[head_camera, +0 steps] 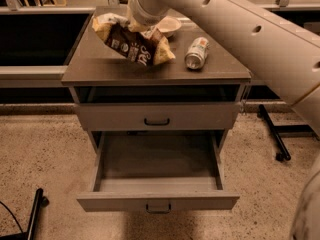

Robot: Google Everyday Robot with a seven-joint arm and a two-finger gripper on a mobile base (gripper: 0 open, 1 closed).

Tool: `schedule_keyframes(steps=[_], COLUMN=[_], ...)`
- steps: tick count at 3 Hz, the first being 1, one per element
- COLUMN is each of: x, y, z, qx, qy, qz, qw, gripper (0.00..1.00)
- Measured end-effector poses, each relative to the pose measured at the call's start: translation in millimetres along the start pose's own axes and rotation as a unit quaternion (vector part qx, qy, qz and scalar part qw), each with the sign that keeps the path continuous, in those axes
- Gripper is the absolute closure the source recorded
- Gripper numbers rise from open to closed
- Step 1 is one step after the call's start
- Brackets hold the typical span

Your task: Pick brown chip bag from middle drawer and place on counter

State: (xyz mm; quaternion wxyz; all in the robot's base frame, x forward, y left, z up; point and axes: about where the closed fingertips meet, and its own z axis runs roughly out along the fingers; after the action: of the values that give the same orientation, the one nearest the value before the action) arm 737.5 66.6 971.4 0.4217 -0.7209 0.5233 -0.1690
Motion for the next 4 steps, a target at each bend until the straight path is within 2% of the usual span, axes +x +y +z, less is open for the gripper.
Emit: schedule_keyframes(steps=[1,2,3,4], x=[0,-1,10,25], y=[0,-3,-1,22], z=[0,-7,-30,-53], qx=[-0.001,-0.008,-0.022,-0.037], qy=[0.0,0.004,0.054,0.075], qz=[-0.001,-0.014,-0.026,-0.005], qw=[1.0,0.9999,0.998,0.9965], gripper=[0.13,0.0,0.0,0.0])
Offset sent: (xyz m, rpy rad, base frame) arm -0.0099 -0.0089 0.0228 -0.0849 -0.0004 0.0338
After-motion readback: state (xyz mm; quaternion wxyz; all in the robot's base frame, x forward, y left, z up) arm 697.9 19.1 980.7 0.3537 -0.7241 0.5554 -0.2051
